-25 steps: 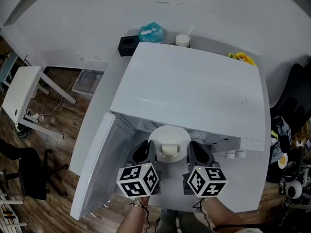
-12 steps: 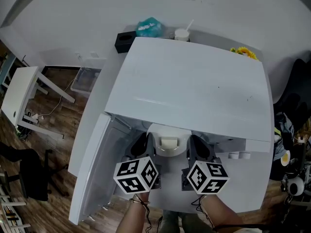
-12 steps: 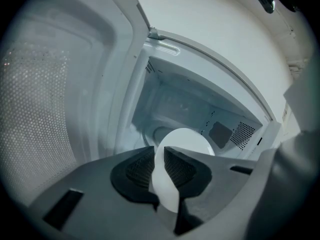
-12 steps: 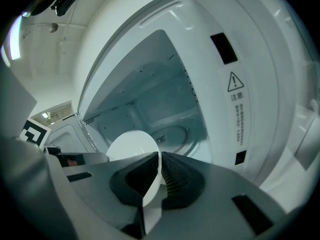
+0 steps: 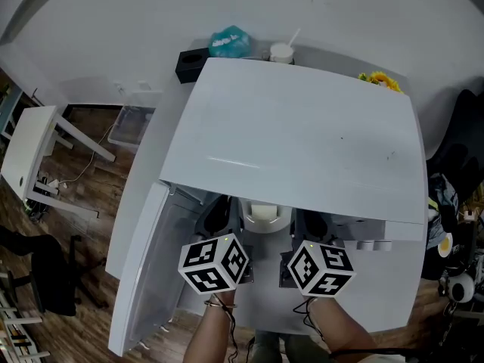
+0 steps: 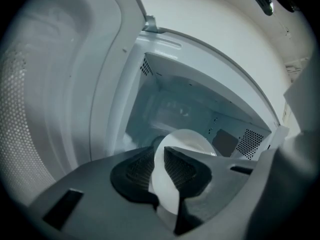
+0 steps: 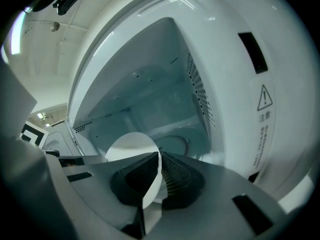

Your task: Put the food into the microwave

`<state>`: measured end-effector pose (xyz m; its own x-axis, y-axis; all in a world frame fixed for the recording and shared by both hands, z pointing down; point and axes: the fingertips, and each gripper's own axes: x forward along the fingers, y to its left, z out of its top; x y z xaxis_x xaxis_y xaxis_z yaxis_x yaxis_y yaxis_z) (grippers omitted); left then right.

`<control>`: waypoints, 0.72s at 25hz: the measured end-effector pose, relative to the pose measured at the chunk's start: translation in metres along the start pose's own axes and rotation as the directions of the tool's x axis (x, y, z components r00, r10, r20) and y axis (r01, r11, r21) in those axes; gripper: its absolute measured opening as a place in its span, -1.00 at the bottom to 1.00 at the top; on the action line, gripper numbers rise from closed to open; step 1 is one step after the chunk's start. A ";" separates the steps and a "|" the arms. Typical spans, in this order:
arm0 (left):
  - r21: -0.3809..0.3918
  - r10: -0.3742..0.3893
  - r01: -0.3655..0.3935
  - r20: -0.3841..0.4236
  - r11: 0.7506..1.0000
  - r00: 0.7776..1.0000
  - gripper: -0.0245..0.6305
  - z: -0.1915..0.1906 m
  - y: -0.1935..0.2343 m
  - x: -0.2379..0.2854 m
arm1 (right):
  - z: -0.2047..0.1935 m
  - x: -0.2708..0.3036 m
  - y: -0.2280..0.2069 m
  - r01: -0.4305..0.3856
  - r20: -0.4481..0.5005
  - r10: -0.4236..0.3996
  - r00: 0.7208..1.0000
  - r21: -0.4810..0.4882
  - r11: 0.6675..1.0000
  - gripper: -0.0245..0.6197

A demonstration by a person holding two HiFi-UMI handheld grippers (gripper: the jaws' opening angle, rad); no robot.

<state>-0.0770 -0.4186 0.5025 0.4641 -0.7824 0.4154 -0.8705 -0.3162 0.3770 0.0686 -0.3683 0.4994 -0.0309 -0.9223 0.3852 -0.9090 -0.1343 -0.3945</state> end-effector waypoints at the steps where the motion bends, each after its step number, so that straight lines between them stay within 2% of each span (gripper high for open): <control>1: 0.003 -0.002 0.002 0.007 1.000 1.000 -0.73 0.001 0.000 0.003 | 0.000 0.002 -0.001 0.004 0.002 -0.004 1.000 0.000 1.000 -0.86; 9: 0.019 -0.023 0.022 0.046 1.000 0.999 -0.73 0.007 0.000 0.021 | 0.007 0.011 -0.002 0.066 0.058 -0.062 0.996 -0.054 0.996 -0.86; 18: 0.052 -0.014 0.010 0.080 0.999 0.997 -0.73 0.007 0.000 0.036 | 0.004 0.023 -0.009 0.130 0.082 -0.123 0.989 -0.088 0.988 -0.86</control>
<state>-0.0616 -0.4502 0.5117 0.4616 -0.8185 0.3420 -0.8733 -0.3514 0.3375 0.0778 -0.3894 0.5085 0.1152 -0.9252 0.3615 -0.9384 -0.2208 -0.2660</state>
